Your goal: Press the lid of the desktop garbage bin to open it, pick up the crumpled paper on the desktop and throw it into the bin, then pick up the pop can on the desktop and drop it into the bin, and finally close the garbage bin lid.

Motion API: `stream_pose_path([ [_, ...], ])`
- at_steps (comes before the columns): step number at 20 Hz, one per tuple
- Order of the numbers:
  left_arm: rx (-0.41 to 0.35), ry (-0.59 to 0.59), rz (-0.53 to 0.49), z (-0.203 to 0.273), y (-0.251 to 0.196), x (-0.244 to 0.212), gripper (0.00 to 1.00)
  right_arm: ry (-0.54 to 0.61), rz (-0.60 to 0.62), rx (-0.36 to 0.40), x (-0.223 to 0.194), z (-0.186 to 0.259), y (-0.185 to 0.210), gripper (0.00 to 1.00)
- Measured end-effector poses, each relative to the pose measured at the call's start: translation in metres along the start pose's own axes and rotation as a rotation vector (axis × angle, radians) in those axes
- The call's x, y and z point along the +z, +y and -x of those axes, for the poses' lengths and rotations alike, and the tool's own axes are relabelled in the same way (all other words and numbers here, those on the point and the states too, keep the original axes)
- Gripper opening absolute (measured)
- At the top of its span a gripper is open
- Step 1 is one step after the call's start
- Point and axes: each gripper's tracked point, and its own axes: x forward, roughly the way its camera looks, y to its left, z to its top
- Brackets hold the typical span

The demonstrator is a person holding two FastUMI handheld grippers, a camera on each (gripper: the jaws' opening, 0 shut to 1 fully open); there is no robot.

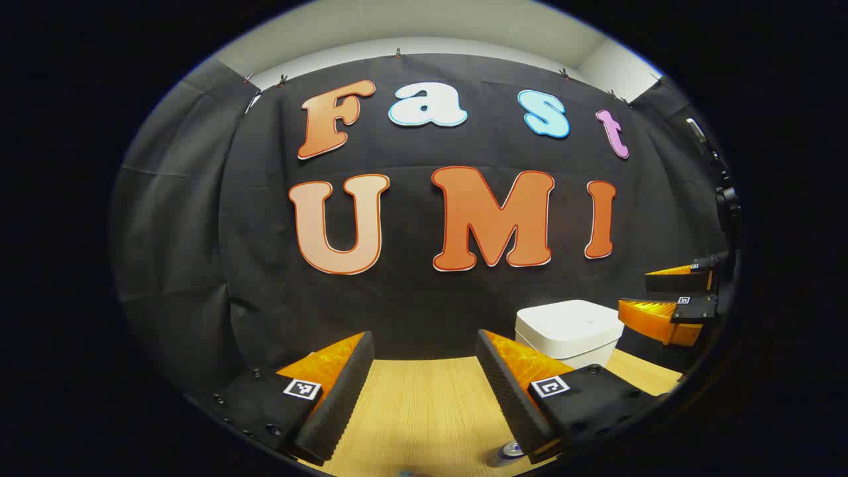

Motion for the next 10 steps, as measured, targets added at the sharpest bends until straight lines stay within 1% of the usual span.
stream_pose_path([
  [2, 0.000, 0.001, -0.005, 0.000, 0.000, 0.000, 0.99, 0.002, -0.007, 0.001, 0.000, 0.000, 0.002, 0.97],
  [3, 0.000, 0.003, -0.009, 0.001, 0.000, 0.001, 0.97, 0.003, -0.009, 0.002, 0.000, 0.000, 0.003, 0.96],
  [4, -0.001, 0.004, -0.015, 0.002, 0.000, 0.000, 0.99, 0.004, -0.011, 0.000, 0.000, 0.001, 0.004, 0.97],
  [10, -0.008, 0.004, -0.027, 0.014, -0.001, -0.001, 0.99, 0.000, -0.020, -0.009, 0.004, 0.005, 0.002, 0.94],
])
